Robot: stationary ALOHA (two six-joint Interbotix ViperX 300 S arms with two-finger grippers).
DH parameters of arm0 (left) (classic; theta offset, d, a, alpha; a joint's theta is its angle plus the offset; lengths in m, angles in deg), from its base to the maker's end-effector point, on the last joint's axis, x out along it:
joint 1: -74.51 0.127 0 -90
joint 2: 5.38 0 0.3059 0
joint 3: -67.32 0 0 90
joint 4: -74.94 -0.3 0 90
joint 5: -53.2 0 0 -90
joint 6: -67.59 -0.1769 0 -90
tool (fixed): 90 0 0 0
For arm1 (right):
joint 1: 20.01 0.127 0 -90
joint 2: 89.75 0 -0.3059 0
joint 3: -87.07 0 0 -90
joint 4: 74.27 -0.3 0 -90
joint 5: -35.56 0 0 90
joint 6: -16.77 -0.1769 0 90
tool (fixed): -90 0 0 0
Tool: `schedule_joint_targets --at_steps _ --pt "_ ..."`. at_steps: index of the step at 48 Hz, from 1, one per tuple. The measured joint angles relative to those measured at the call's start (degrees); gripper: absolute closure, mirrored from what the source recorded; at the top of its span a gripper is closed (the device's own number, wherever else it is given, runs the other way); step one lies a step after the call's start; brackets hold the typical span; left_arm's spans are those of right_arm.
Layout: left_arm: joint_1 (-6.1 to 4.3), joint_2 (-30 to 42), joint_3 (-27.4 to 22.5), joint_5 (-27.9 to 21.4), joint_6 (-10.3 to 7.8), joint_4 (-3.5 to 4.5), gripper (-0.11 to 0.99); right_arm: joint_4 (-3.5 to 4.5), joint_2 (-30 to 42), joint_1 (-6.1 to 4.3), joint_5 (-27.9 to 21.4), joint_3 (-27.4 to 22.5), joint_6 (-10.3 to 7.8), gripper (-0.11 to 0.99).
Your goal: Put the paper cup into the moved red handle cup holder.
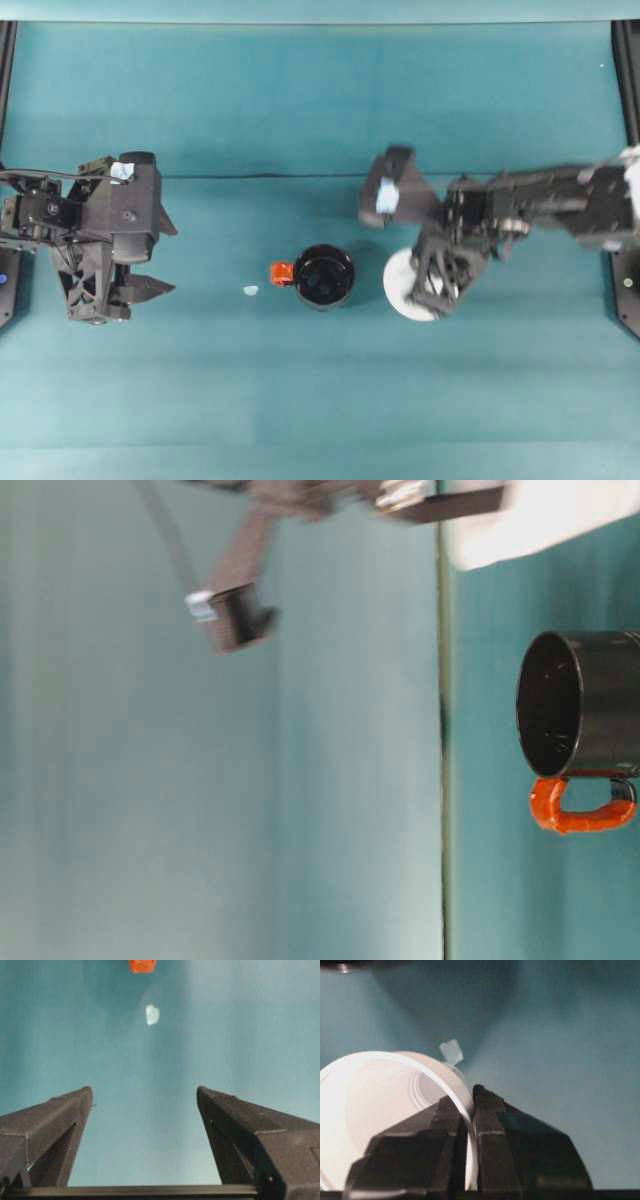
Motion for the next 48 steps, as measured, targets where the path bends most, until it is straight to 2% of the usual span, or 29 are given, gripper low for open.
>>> schedule_joint_targets --at_steps 3,7,13,24,33,39,48 --pt "0.09 0.00 0.00 0.00 0.00 0.00 -0.05 0.00 -1.67 -1.41 -2.29 -1.41 0.00 0.97" --pt "0.09 0.00 0.00 0.00 0.00 0.00 -0.05 0.00 -3.60 -2.11 -4.66 -2.81 0.00 0.97" --pt "0.09 0.00 0.00 0.09 0.00 0.09 -0.05 -0.09 -5.19 -1.93 -6.06 -4.04 -0.18 0.97" --pt "0.00 0.00 0.00 0.09 0.00 0.00 -0.05 -0.18 -5.10 -1.76 -5.71 -8.17 -0.88 0.97" --pt "0.00 -0.09 0.00 0.09 0.00 0.00 -0.05 0.00 -1.14 -1.41 -4.57 -15.12 -0.88 0.98" --pt "0.00 0.00 0.00 0.09 0.00 0.09 -0.05 0.00 2.11 -0.79 -4.57 -18.98 -0.70 0.97" --pt "0.00 -0.09 0.00 0.00 0.00 0.00 -0.05 0.00 6.50 -0.26 -4.75 -22.50 -0.26 0.98"
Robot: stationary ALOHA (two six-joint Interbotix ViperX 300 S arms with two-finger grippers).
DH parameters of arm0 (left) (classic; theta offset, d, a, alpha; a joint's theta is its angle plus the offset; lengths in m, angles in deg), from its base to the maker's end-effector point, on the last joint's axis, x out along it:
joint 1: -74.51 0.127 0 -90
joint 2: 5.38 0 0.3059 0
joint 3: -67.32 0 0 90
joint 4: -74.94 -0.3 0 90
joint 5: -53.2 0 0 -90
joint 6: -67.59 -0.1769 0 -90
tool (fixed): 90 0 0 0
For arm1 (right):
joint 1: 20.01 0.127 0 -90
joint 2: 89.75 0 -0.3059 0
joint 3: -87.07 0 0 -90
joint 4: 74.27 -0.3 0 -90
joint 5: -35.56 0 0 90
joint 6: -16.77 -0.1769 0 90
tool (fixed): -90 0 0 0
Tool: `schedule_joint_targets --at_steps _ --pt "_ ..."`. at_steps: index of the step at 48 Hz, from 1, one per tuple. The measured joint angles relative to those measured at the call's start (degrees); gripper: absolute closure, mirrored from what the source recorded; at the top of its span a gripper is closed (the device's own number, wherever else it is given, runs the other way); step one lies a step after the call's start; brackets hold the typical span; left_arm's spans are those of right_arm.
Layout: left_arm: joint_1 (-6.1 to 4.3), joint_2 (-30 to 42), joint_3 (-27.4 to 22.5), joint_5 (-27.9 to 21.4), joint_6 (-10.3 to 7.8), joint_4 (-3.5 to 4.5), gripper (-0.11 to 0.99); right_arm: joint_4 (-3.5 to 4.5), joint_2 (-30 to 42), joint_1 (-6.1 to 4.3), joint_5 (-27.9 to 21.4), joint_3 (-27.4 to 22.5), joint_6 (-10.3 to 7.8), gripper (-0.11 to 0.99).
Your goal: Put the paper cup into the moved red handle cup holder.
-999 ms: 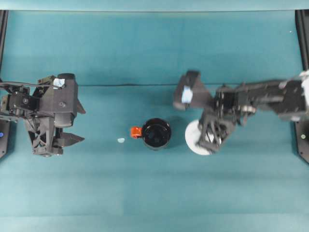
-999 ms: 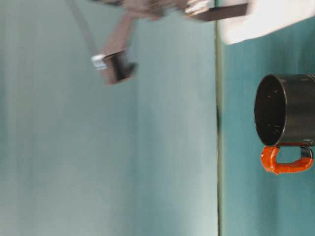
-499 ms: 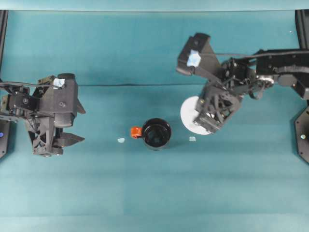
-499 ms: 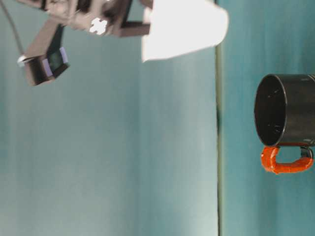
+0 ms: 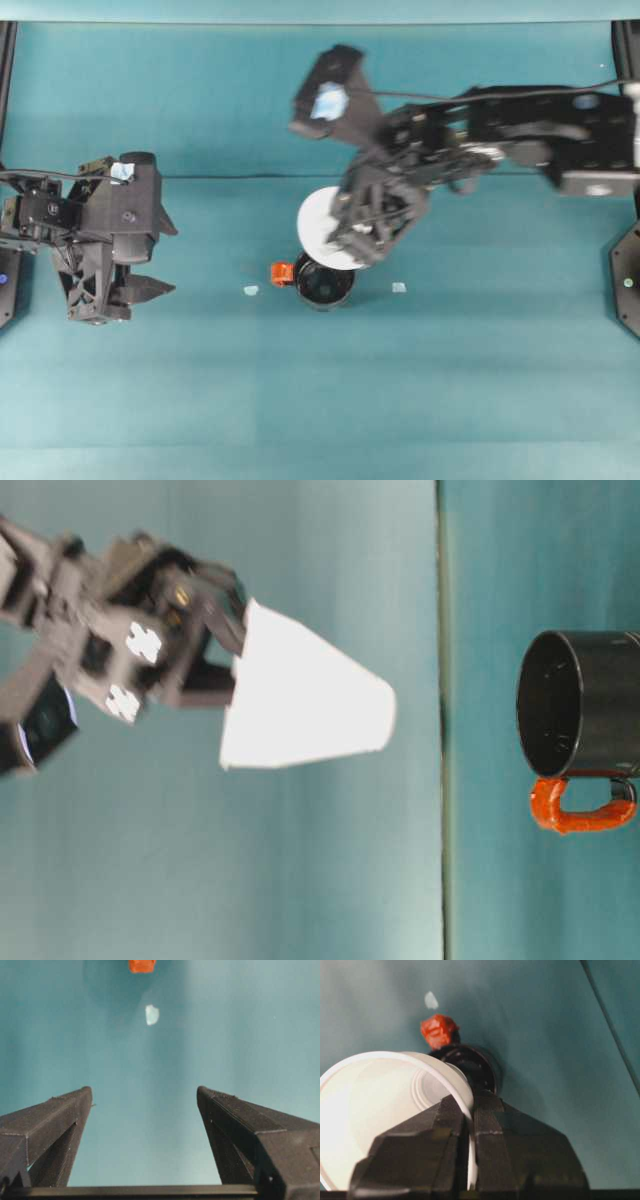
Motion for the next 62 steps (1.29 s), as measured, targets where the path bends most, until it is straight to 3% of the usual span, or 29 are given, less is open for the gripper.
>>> schedule_joint_targets --at_steps 12,21,28,41,53,62 --pt "-0.09 0.09 0.09 0.09 0.00 0.00 -0.05 0.18 2.72 0.26 0.62 0.88 0.09 0.97" --pt "0.00 0.09 0.18 0.00 0.00 0.09 -0.05 0.26 4.31 1.14 5.36 4.48 0.00 0.98" --pt "0.00 0.09 0.09 0.09 0.00 0.00 -0.05 0.26 5.27 1.23 7.65 6.24 0.00 0.97" --pt "-0.09 0.00 0.18 0.00 0.00 0.09 -0.05 0.26 7.38 1.58 8.17 6.42 0.00 0.97" --pt "0.00 0.09 0.09 0.09 0.00 0.09 -0.05 0.44 9.40 2.90 8.09 5.45 0.09 0.97" --pt "-0.09 0.00 0.09 0.09 0.00 0.00 -0.05 0.53 10.02 2.99 7.47 4.57 0.00 0.98"
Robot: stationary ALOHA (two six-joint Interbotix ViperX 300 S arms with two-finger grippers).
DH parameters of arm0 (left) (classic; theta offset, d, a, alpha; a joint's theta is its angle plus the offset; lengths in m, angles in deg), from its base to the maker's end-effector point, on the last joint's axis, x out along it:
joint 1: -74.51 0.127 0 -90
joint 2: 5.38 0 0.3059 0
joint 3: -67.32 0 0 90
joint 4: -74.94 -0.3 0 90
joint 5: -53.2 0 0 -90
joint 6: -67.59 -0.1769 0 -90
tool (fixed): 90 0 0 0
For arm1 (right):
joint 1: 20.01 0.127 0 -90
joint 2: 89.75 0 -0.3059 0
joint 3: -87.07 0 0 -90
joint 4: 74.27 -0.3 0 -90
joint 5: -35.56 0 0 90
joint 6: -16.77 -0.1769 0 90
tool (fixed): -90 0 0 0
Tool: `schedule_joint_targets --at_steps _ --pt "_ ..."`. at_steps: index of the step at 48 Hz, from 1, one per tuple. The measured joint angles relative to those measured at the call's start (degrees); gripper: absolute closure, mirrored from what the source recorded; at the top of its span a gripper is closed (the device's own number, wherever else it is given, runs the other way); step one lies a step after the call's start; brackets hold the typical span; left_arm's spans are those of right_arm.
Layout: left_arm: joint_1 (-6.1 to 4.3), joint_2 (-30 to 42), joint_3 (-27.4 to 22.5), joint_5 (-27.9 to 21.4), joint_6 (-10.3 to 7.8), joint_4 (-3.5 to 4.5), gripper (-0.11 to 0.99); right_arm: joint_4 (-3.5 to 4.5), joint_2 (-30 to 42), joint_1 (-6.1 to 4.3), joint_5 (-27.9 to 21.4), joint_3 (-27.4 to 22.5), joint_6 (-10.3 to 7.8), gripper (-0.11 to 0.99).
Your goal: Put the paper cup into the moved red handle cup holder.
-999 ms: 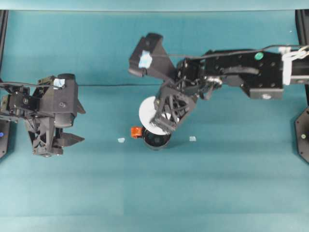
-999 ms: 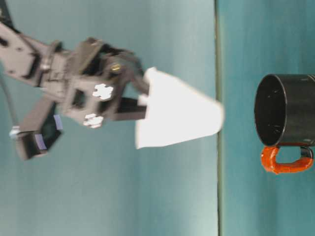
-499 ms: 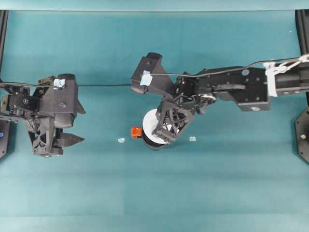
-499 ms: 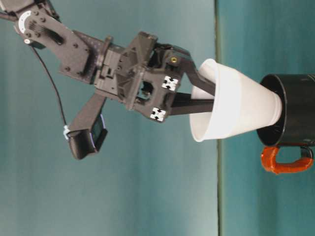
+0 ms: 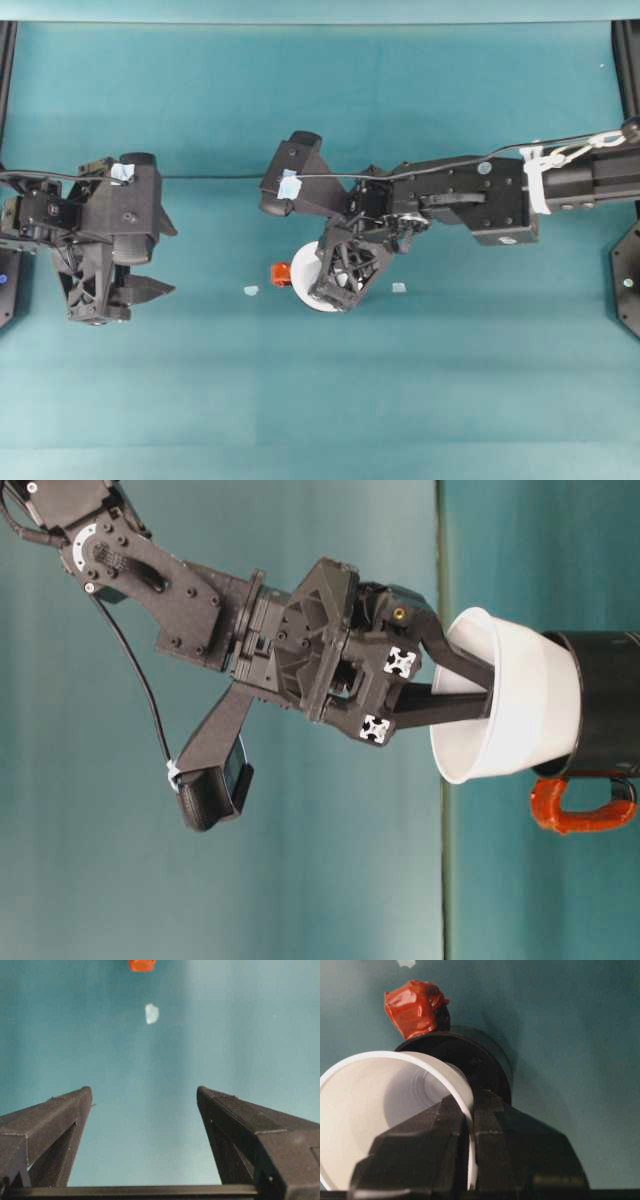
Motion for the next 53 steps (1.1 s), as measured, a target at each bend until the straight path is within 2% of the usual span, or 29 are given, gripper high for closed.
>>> schedule_joint_targets --at_steps 20,29,37,41,42,43,46,48,53 --pt "0.00 0.09 0.09 0.00 0.00 0.00 -0.05 0.44 1.32 0.26 -2.46 -2.99 0.09 0.97" --pt "0.09 0.09 0.09 0.00 0.00 0.09 -0.05 0.44 1.41 0.18 -4.04 -2.99 0.09 0.91" --pt "0.09 0.00 0.09 0.00 0.00 0.00 -0.05 0.44 1.41 0.26 -4.13 -3.08 0.09 0.72" --pt "0.09 0.00 0.00 -0.09 0.00 0.09 -0.05 0.44 1.49 0.26 -4.48 -3.43 0.09 0.47" --pt "0.09 0.09 0.09 0.00 0.00 0.00 -0.05 0.44 1.49 0.26 -4.48 -3.43 0.09 0.47" --pt "0.00 0.09 0.00 0.00 0.00 0.00 -0.05 0.44 1.49 0.26 -4.57 -3.69 0.09 0.34" --pt "0.09 0.09 0.00 0.00 0.00 0.09 -0.05 0.44 1.49 0.35 -4.83 -3.87 0.00 0.18" --pt "0.00 0.00 0.09 0.00 0.00 0.00 -0.05 0.44 1.49 0.35 -5.19 -3.96 0.09 0.15" --pt "0.00 0.09 0.00 0.00 0.00 0.00 -0.05 0.44 1.49 0.35 -5.62 -4.13 0.09 0.17"
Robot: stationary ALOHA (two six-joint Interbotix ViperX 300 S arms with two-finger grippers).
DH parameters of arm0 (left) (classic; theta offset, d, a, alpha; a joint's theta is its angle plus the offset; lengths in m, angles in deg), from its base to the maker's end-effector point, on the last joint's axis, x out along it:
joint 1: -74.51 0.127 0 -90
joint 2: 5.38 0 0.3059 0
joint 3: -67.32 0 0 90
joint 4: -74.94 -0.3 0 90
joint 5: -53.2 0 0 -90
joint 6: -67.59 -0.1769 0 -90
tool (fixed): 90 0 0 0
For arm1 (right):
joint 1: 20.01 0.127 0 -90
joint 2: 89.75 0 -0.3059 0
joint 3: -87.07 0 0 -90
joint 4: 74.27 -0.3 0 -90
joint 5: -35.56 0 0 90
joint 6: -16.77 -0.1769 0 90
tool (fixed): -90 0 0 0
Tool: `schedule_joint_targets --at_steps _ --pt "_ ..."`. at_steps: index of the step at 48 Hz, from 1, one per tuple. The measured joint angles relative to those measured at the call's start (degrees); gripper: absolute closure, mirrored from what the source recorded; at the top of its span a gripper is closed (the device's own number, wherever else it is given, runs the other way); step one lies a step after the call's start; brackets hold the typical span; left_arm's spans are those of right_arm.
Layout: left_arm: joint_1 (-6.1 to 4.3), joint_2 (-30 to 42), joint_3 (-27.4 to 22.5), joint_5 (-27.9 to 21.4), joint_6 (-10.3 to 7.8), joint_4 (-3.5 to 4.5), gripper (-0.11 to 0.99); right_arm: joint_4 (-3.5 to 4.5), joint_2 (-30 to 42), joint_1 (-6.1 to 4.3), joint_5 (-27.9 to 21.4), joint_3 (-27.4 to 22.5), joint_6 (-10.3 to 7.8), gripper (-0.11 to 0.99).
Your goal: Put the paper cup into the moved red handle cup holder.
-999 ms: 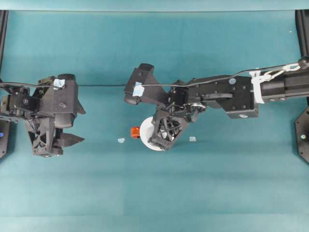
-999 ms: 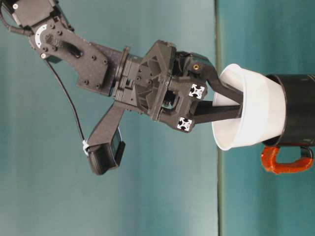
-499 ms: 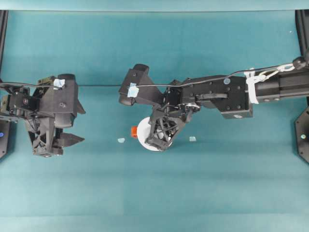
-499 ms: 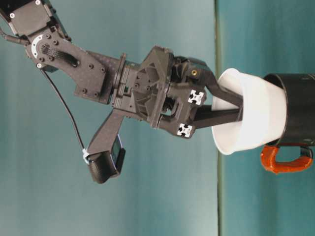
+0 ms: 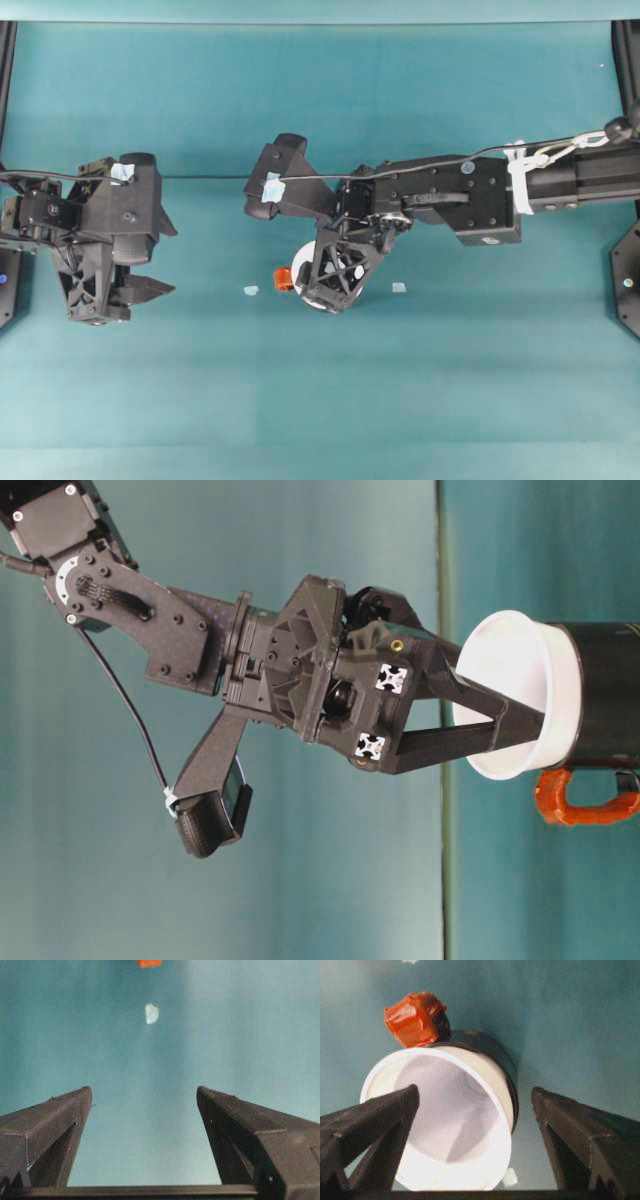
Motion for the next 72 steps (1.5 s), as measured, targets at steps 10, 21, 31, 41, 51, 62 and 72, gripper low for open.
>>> schedule_joint_targets --at_steps 10,21,31,41,51,62,72 --pt "0.00 -0.09 0.09 0.00 0.00 0.09 -0.05 0.00 0.00 0.00 -0.09 -0.09 -0.09 0.18" --pt "0.00 0.00 0.00 0.00 0.00 0.00 -0.05 0.09 0.09 0.00 -1.58 -1.85 0.00 0.18" --pt "0.09 0.00 0.09 0.00 0.00 0.00 -0.05 1.76 -0.26 0.09 -6.24 -4.48 -0.09 0.18" --pt "0.00 -0.09 0.09 0.00 0.00 0.00 -0.05 3.52 -2.29 0.09 -8.35 -6.06 0.00 0.18" --pt "0.00 0.00 0.09 0.00 0.00 0.00 -0.05 3.69 -5.45 0.09 -7.47 -4.39 0.00 0.18" --pt "0.00 -0.09 0.09 0.00 0.00 0.09 -0.05 3.69 -9.40 0.09 -4.57 0.70 0.00 0.18" --pt "0.00 -0.18 0.26 0.00 0.00 0.00 -0.05 3.69 -13.45 0.09 0.88 5.36 0.00 0.17"
